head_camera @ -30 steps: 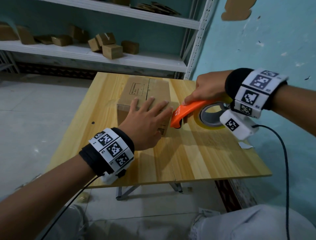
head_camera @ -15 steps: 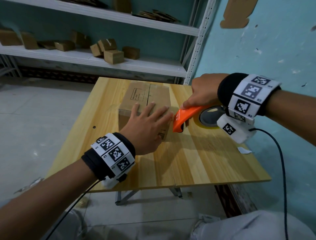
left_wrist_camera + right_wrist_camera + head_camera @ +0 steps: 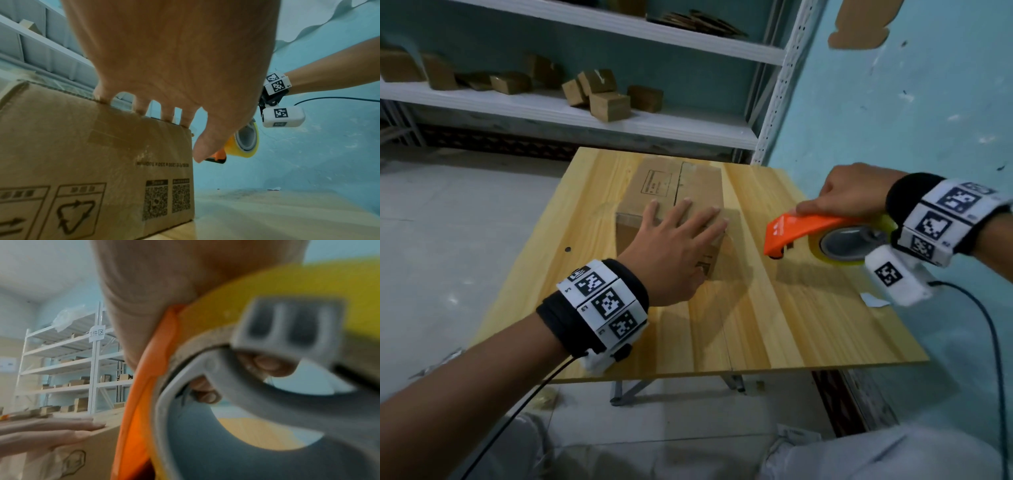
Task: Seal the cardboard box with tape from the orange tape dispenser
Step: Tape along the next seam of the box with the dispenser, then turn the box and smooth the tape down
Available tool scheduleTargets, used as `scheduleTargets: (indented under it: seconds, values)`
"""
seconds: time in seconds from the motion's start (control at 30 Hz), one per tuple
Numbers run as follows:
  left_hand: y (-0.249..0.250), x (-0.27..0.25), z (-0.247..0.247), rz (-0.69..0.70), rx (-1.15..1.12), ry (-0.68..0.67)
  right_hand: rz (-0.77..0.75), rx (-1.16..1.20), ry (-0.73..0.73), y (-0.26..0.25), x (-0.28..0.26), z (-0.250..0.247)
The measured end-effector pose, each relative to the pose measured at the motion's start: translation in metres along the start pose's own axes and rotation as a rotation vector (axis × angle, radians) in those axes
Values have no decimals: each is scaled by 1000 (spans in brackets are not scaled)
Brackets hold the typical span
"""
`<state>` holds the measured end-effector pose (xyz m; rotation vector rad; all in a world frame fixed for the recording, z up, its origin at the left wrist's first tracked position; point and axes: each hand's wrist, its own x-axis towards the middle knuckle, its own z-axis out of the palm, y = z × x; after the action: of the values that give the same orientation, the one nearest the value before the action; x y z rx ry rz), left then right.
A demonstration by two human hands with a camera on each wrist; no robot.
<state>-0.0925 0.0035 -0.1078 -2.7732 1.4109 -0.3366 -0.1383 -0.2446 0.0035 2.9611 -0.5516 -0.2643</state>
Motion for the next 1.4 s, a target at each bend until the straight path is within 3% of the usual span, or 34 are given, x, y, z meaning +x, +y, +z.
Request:
scheduleTargets:
  seconds: [0.27, 0.47, 0.87, 1.13, 1.27, 1.33, 1.4]
  values:
    - [2, 0, -2, -13, -23, 16, 53, 327, 133, -4, 7, 19]
    - [2, 3, -6, -38, -74, 29, 56, 686, 70, -14, 12, 39]
    - [6, 7, -5, -30, -82, 105, 23, 407, 166, -53, 26, 98]
    - [6, 9, -9, -50, -148, 138, 6, 429, 201, -51, 32, 105]
    - [3, 10, -20, -47, -260, 132, 41, 370, 376, -49, 28, 97]
    - [-5, 10, -37, -85, -400, 157, -32, 436, 510, -54, 22, 87]
    - [-21, 9, -55, -161, -577, 193, -117, 540, 542, -63, 16, 79]
